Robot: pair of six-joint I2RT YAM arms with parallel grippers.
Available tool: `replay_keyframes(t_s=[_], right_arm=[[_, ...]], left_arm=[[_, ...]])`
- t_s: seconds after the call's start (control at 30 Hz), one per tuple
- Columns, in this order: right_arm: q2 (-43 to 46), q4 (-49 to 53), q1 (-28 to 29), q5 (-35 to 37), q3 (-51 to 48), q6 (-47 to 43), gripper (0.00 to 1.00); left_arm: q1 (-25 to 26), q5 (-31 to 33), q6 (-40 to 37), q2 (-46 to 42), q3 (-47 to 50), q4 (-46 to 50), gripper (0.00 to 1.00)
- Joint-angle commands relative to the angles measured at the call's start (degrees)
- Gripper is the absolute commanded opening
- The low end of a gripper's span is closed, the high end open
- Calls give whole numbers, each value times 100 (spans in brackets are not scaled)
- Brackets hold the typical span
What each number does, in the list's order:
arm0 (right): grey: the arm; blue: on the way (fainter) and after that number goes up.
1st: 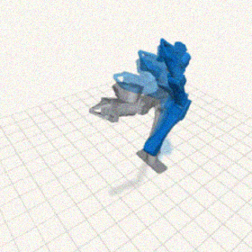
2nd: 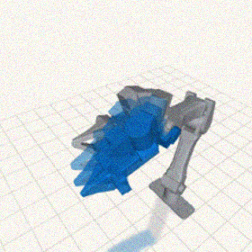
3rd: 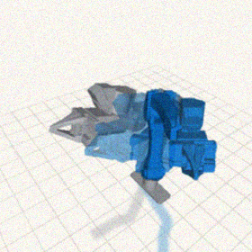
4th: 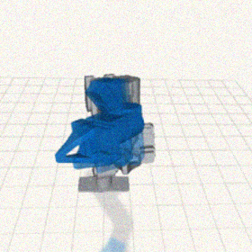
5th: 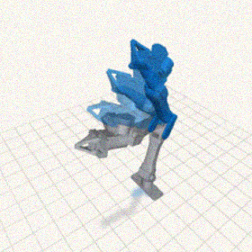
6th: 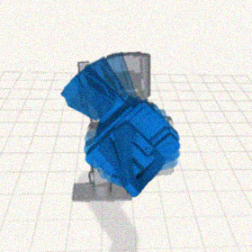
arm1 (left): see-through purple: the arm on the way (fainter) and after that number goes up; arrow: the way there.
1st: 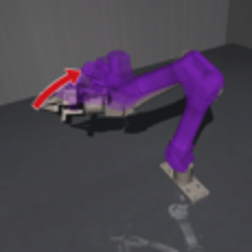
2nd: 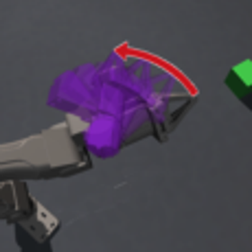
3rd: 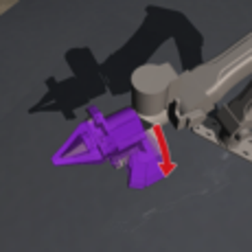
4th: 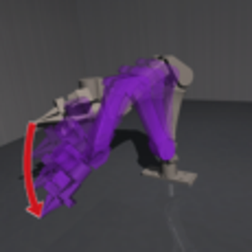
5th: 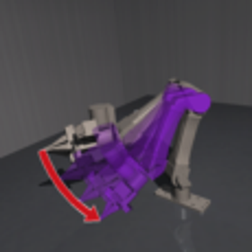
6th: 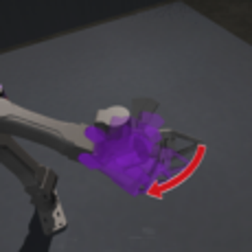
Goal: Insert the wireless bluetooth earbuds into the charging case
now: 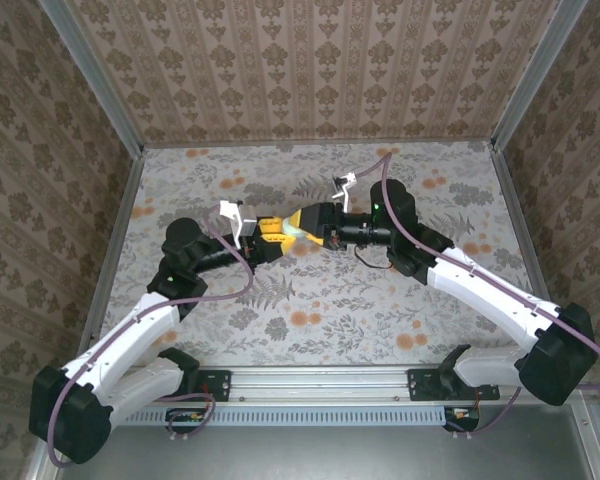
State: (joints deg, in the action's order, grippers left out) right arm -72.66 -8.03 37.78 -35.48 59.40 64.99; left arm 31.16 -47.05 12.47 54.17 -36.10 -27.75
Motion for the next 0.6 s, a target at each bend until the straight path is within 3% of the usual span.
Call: replay_keyframes(t_s=[0.0, 0.17, 0.37, 0.47, 0.57], right_arm=[[6, -171, 36, -89, -7, 54, 43], [97, -91, 36, 62, -33, -60, 25], [305, 465, 11, 578, -61, -369, 19], [447, 1487, -50, 1151, 41, -828, 20], [384, 1897, -78, 1436, -42, -1089, 25]], left_arm=[[48, 62, 46, -42, -170, -162, 5], [49, 165, -151, -142, -126, 262, 14], [53, 704, -537, -516, -124, 1224, 71], [40, 1252, -786, -839, -133, 1895, 88], [31, 1773, -1043, -1084, -215, 2728, 96]])
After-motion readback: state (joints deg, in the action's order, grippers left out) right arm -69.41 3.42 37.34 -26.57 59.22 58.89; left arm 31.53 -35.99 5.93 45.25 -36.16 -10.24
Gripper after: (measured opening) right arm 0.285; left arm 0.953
